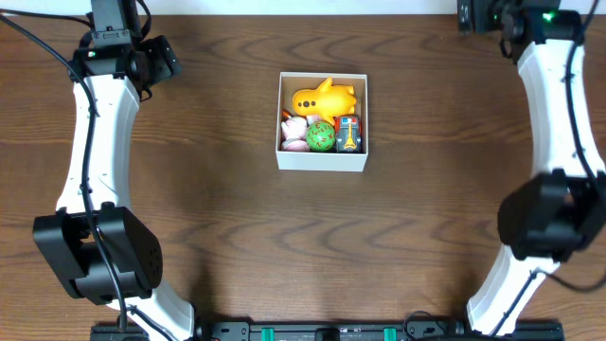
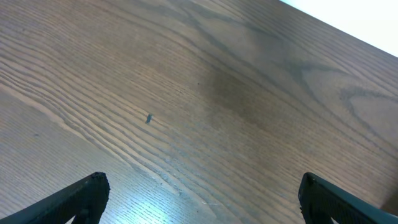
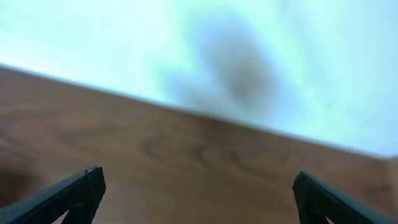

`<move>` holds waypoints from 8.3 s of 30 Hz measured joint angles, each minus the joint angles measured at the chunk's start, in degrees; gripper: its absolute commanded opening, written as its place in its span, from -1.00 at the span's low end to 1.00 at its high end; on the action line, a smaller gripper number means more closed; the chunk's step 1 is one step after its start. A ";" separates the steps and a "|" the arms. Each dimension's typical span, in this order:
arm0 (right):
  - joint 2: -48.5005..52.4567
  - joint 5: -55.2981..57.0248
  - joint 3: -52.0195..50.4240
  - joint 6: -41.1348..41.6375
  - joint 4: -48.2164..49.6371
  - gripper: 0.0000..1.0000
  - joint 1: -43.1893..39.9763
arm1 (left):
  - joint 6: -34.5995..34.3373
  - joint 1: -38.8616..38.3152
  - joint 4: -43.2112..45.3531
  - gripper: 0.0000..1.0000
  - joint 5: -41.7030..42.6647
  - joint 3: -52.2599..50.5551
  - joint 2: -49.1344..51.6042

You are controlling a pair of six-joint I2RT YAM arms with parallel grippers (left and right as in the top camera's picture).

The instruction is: Pack container

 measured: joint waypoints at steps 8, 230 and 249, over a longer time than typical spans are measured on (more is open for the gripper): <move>-17.51 -0.94 0.07 0.00 -4.66 0.99 4.74 | 0.00 0.00 0.00 0.96 0.00 0.00 0.00; -114.73 -5.11 -117.83 2.38 32.35 0.99 5.86 | 0.61 -3.43 51.56 0.96 -1.27 -95.71 -96.85; -114.73 -5.11 -117.83 2.38 32.35 0.98 5.88 | 0.63 -4.61 47.47 0.96 2.49 -98.18 -96.89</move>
